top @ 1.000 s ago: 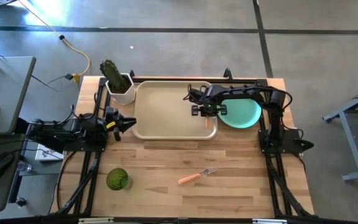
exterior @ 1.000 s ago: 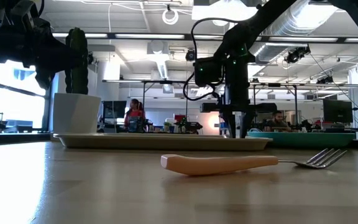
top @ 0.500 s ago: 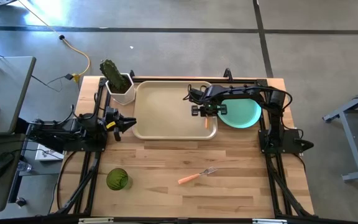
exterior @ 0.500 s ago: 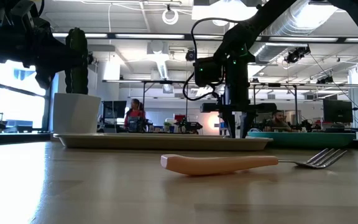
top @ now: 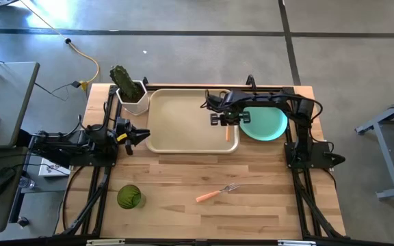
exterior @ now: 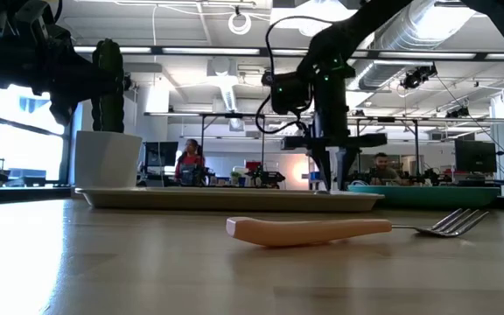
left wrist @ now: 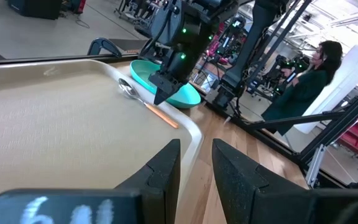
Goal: Pick and place plate/cup/fork/spoon on tray
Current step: Put the green cup on the white serving tray
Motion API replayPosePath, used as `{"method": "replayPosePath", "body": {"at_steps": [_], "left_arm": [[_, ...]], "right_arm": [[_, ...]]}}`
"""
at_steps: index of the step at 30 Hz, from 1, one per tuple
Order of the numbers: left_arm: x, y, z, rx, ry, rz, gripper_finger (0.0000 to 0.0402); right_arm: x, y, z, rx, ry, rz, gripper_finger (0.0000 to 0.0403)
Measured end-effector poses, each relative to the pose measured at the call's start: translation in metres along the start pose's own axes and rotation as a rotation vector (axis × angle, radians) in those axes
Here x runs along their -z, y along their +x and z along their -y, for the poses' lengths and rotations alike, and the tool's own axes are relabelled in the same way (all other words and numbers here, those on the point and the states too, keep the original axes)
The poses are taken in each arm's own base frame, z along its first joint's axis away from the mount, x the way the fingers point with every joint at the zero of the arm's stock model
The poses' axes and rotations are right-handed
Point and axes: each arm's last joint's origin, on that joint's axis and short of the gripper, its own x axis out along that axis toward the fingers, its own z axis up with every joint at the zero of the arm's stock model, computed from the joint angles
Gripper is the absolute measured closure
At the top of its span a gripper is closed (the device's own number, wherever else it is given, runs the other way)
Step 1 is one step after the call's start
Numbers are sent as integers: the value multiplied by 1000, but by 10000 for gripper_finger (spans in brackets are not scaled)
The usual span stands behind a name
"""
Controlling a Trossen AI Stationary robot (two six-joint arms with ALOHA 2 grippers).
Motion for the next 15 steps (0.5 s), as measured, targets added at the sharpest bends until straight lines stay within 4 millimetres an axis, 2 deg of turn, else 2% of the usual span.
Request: {"method": "replayPosePath", "body": {"at_steps": [5,12,15], "left_arm": [[-9,-3,4,23,-5,21,319],[-49,-18,22,71,154,127,319],[-64,-26,28,57,243,107,319]], "right_arm": [[-1,-17,-8,-24,-48,18,318],[10,-44,-28,-97,-121,60,318],[17,-58,-38,-141,-146,97,318]]}}
